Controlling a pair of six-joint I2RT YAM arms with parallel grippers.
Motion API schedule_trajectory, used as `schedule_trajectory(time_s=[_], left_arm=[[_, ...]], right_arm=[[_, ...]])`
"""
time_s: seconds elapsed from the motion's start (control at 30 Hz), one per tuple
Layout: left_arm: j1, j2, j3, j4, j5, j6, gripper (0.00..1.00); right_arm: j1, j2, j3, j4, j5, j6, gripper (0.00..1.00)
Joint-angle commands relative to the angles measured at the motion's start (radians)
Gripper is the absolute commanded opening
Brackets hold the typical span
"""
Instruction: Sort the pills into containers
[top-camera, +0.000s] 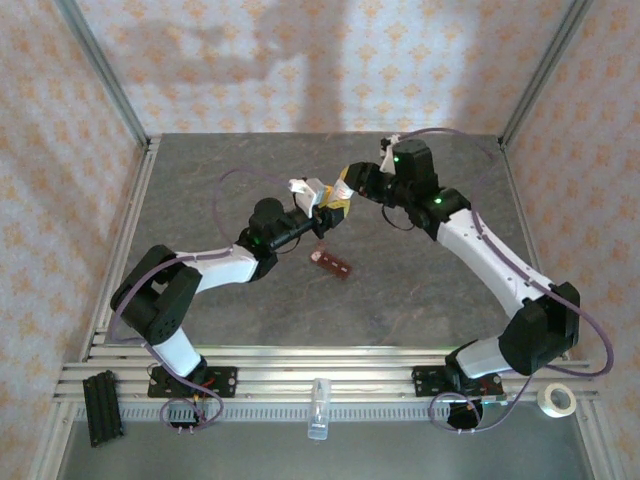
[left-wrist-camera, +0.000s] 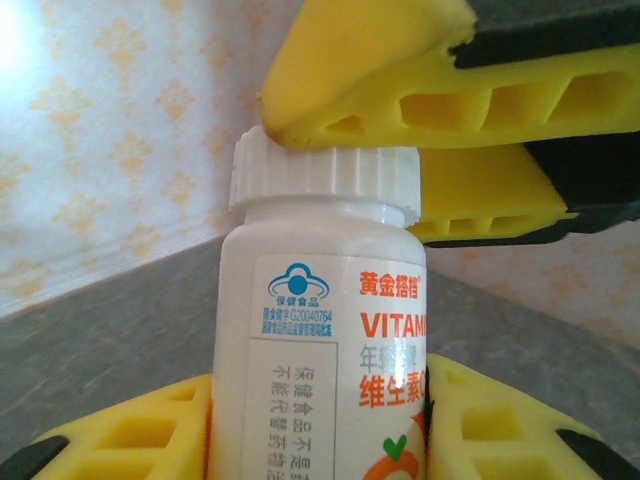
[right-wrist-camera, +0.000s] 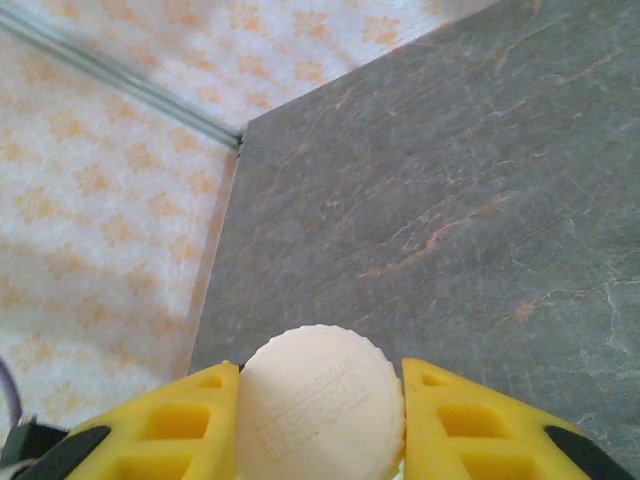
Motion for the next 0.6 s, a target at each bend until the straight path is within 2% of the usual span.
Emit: schedule_trajectory(time_s=[0.0, 0.13, 0.23, 0.43, 0.5, 0.57], left_arm=[[-0.065, -0.047, 0.019, 0.105, -0.039, 0.106, 0.00], [-0.064, -0.023, 0.018, 0.123, -0.041, 0.087, 0.00], [-0.061, -0.010, 0.020, 0.128, -0.031, 0.079, 0.00], [-0.022, -0.003, 0.024, 0.147, 0.020, 0.035, 0.00], [0.003, -0.004, 0.028, 0.163, 0.062, 0.003, 0.00], [0.027, -0.003, 0.031, 0.181, 0.108, -0.033, 0.00]], right_arm=[[0.069, 0.015, -0.068, 0.062, 0.032, 0.115, 0.31], [0.069, 0.015, -0.066, 0.064, 0.040, 0.115, 0.32], [0.062, 0.011, -0.019, 0.020, 0.044, 0.082, 0.39], [-0.002, -0.020, 0.095, -0.080, -0.040, -0.014, 0.73], [-0.031, -0.030, 0.127, -0.108, -0.103, -0.080, 0.80], [-0.055, -0.040, 0.144, -0.129, -0.164, -0.153, 0.82]])
